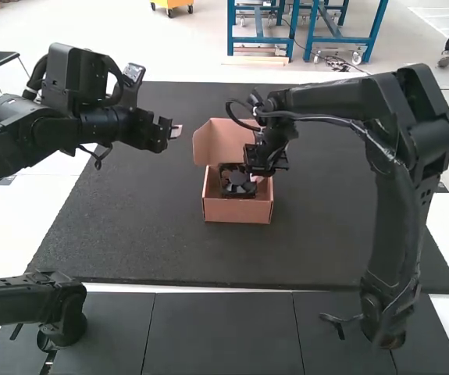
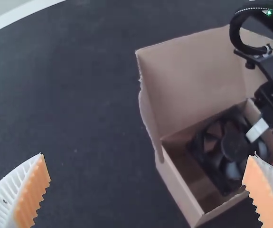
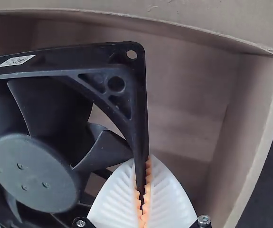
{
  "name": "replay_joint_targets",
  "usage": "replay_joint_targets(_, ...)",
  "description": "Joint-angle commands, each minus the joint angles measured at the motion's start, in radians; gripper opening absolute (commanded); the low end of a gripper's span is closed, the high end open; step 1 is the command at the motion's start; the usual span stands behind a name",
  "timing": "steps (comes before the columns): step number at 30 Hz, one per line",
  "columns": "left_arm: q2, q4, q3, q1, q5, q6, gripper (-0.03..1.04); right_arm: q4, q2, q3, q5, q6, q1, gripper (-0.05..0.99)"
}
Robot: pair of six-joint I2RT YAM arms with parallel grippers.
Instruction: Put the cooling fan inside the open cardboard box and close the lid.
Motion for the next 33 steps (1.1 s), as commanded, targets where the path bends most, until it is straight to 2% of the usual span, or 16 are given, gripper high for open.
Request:
replay_joint_targets(1,-0.019,0.01,0.01,0.008,-0.002,-0.011,0.96,0.0,0.004,0.032,0.005,-0.025,0.001,-0.02)
replay_joint_targets(17,-0.029,0.008,0.01,0.008,-0.002,-0.017,0.96,-0.001,0.042,0.024,0.032,-0.046,0.004,-0.01)
replay_joint_targets(25,-0.036,0.005,0.01,0.008,-0.002,-0.019,0.96,0.002,0.047,0.033,0.028,-0.048,0.006,0.2)
replay_joint_targets(30,-0.038,0.005,0.01,0.008,-0.002,-0.019,0.96,0.0,0.047,0.046,0.006,-0.059,0.006,0.27)
replay_joint_targets(33,-0.038,0.01,0.01,0.008,-0.002,-0.02,0.96,-0.021,0.047,0.082,-0.026,-0.077,0.007,0.42)
